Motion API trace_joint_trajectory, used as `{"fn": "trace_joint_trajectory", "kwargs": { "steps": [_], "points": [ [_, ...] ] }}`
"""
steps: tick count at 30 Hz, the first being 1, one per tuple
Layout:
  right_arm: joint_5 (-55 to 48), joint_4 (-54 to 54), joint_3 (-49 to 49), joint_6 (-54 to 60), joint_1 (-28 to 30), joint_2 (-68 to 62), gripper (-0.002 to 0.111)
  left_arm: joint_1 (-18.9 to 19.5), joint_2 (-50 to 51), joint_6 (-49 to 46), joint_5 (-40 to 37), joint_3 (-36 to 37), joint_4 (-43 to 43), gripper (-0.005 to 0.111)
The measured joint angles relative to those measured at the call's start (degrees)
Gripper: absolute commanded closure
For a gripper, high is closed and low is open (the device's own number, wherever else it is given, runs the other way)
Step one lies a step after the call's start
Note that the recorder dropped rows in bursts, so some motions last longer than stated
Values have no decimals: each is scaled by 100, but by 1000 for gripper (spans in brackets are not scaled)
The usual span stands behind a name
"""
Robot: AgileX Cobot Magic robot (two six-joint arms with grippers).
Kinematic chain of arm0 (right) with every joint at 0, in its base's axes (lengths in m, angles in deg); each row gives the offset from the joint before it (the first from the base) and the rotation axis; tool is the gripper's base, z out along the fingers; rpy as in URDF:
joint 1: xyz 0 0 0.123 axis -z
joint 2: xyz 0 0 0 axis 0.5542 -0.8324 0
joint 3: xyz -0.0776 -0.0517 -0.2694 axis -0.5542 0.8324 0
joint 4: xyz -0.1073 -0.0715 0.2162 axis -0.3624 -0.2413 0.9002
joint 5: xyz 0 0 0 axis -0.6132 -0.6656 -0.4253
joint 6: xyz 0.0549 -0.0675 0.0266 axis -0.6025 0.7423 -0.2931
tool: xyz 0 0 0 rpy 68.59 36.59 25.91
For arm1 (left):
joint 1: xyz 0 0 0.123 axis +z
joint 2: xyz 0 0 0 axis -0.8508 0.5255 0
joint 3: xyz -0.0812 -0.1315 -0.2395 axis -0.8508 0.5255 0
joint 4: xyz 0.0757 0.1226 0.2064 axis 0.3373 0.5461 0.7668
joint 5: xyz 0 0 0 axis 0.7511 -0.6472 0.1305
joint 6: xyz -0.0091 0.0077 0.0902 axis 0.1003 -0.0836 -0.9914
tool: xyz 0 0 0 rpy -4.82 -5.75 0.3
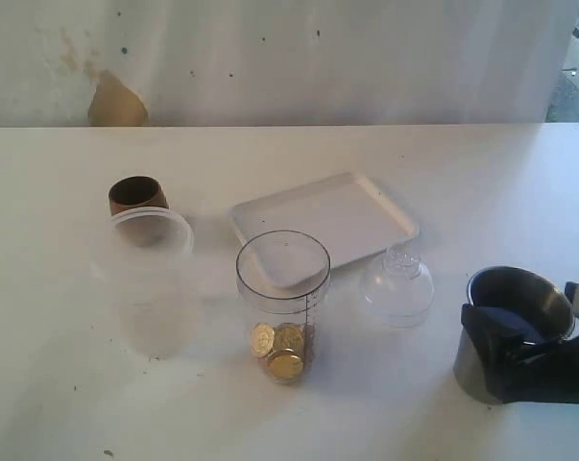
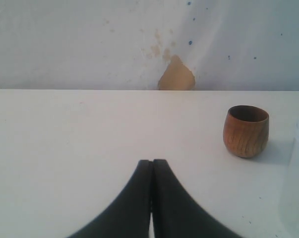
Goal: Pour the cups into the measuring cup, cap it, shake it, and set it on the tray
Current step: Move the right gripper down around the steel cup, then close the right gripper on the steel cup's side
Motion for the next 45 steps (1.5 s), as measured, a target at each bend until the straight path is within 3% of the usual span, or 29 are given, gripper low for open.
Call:
{"fn": "trace_joint_trajectory", "kwargs": {
  "steps": [7, 17, 33, 45],
  "points": [
    [1138, -164, 0, 106, 0, -1096, 3, 0, 0, 0, 0, 0, 0, 107],
    [1828, -136, -10, 217, 0, -2126, 3, 0, 0, 0, 0, 0, 0, 107],
    [1970, -50, -376, 322, 0, -3306, 3, 0, 0, 0, 0, 0, 0, 107],
    [1970, -60, -498, 250, 0, -3330, 4, 0, 0, 0, 0, 0, 0, 107]
  ]
}}
